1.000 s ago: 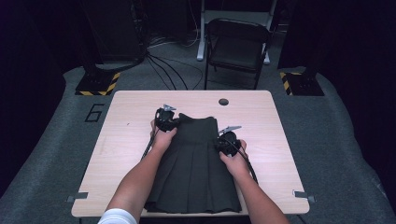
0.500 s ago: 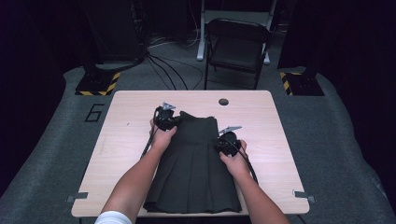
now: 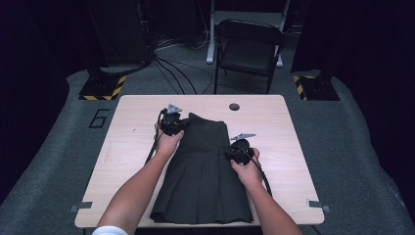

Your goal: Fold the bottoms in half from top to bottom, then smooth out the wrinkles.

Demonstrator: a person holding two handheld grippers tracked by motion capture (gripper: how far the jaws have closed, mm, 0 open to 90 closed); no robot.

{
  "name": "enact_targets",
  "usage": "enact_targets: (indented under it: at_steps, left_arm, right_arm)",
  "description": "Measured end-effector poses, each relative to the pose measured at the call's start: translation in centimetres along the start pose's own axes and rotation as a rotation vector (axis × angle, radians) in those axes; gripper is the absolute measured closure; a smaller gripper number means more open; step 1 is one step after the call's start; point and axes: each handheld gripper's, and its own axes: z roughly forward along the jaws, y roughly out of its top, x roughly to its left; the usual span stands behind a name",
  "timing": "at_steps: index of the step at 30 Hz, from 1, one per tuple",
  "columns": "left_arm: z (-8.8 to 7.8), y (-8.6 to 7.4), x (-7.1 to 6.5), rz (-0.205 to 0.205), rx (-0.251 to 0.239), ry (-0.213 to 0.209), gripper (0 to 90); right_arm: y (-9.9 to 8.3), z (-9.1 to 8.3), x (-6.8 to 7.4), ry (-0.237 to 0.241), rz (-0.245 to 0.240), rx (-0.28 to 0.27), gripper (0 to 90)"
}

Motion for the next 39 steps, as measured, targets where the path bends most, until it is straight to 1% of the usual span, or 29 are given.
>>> enact_targets:
  at_steps: [4,5,6,9,10,12,13,15,16,17,18,19,20,21,23,24,25,26,27,28,29,30,31,32,33,35,36,37,39]
  left_arm:
    - [-0.5,0.6,-0.4,0.023,-0.011,-0.011,85.9]
    - [-0.6,0.7,-0.5,0.026,-0.013,-0.013,85.9]
    - [-0.6,0.8,-0.6,0.034,-0.011,-0.012,85.9]
    - [-0.5,1.1,-0.6,0.033,-0.01,-0.011,85.9]
    - [-0.4,1.2,-0.5,0.03,-0.01,-0.005,85.9]
    - [-0.2,1.3,-0.4,0.027,-0.004,-0.002,85.9]
    - [-0.1,1.4,-0.4,0.028,-0.006,-0.003,85.9]
    - [0.0,1.5,-0.4,0.03,-0.003,-0.003,85.9]
    - [0.0,1.5,-0.3,0.028,-0.004,0.0,85.9]
    - [0.0,1.6,-0.3,0.027,-0.004,0.002,85.9]
    - [0.0,1.7,-0.2,0.027,-0.005,0.004,85.9]
    - [-0.1,1.8,-0.1,0.025,-0.007,0.003,85.9]
    - [-0.2,1.9,0.0,0.023,-0.012,0.008,85.9]
    - [-0.3,2.1,0.0,0.017,-0.014,0.01,85.9]
    - [-0.5,2.2,0.2,0.019,-0.019,0.014,85.9]
    - [-0.6,2.3,0.3,0.014,-0.024,0.016,85.9]
    - [-0.7,2.3,0.5,0.012,-0.025,0.02,85.9]
    - [-0.7,2.3,0.5,0.01,-0.026,0.019,85.9]
    - [-0.8,2.3,0.7,0.003,-0.029,0.02,85.9]
    - [-0.9,2.3,0.8,0.003,-0.028,0.021,85.9]
    - [-1.0,2.4,0.9,-0.001,-0.032,0.017,85.9]
    - [-1.1,2.4,0.9,0.0,-0.034,0.018,85.9]
    - [-1.2,2.5,0.9,-0.002,-0.041,0.014,85.9]
    - [-1.3,2.5,0.9,0.001,-0.043,0.011,85.9]
    - [-1.5,2.6,0.9,0.003,-0.045,0.012,85.9]
    - [-1.8,2.7,0.9,0.001,-0.055,0.005,85.9]
    - [-2.0,2.8,0.9,0.0,-0.062,-0.001,85.9]
    - [-2.2,2.8,0.8,0.005,-0.064,-0.007,85.9]
    - [-2.6,2.9,0.6,0.012,-0.071,-0.016,85.9]
  right_arm:
    - [0.0,0.0,0.0,-0.019,-0.002,0.001,73.1]
    - [0.1,0.0,0.0,-0.016,0.011,0.0,72.8]
    - [0.1,0.0,-0.2,-0.011,0.003,0.006,72.4]
    - [0.2,0.0,-0.1,-0.015,0.015,0.003,69.5]
    - [0.3,0.1,-0.2,-0.025,-0.006,0.003,67.1]
    - [0.6,0.1,-0.2,-0.026,-0.014,0.013,63.5]
    - [0.8,0.1,-0.2,-0.032,-0.011,0.016,61.4]
    - [1.1,-0.2,-0.2,-0.04,0.008,0.004,58.6]
    - [1.4,-0.6,-0.2,-0.034,0.024,-0.016,56.6]
    - [1.4,-0.6,-0.2,-0.034,0.024,-0.016,56.6]
    - [1.7,-1.2,0.1,-0.029,0.023,-0.04,55.4]
    - [1.7,-1.2,0.1,-0.029,0.023,-0.04,55.4]
    - [1.8,-1.4,0.3,-0.025,0.003,-0.053,54.8]
    - [2.0,-1.6,0.7,-0.021,-0.001,-0.063,53.9]
    - [2.3,-1.9,1.4,0.0,-0.028,-0.07,51.7]
    - [2.5,-1.9,2.3,0.037,-0.04,-0.081,50.7]
    - [2.5,-1.9,2.3,0.037,-0.04,-0.081,50.7]
    - [2.5,-1.7,3.1,0.062,-0.05,-0.091,49.3]
    - [2.5,-1.4,3.5,0.085,-0.064,-0.085,48.5]
    - [2.5,-1.4,3.5,0.085,-0.064,-0.085,48.5]
    - [2.3,-0.9,4.1,0.096,-0.091,-0.055,48.4]
    - [2.3,-0.9,4.1,0.096,-0.091,-0.055,48.4]
    - [2.2,-0.6,4.3,0.088,-0.097,-0.037,48.5]
    - [2.1,-0.3,4.4,0.075,-0.12,-0.018,48.7]
    - [2.0,0.0,4.4,0.06,-0.129,0.0,48.9]
    - [1.8,0.5,4.5,0.046,-0.111,0.03,49.2]
    - [1.7,0.7,4.4,0.044,-0.12,0.034,49.3]
    - [1.5,0.9,4.3,0.046,-0.109,0.039,49.3]
    - [1.4,1.1,4.2,0.054,-0.106,0.04,49.6]
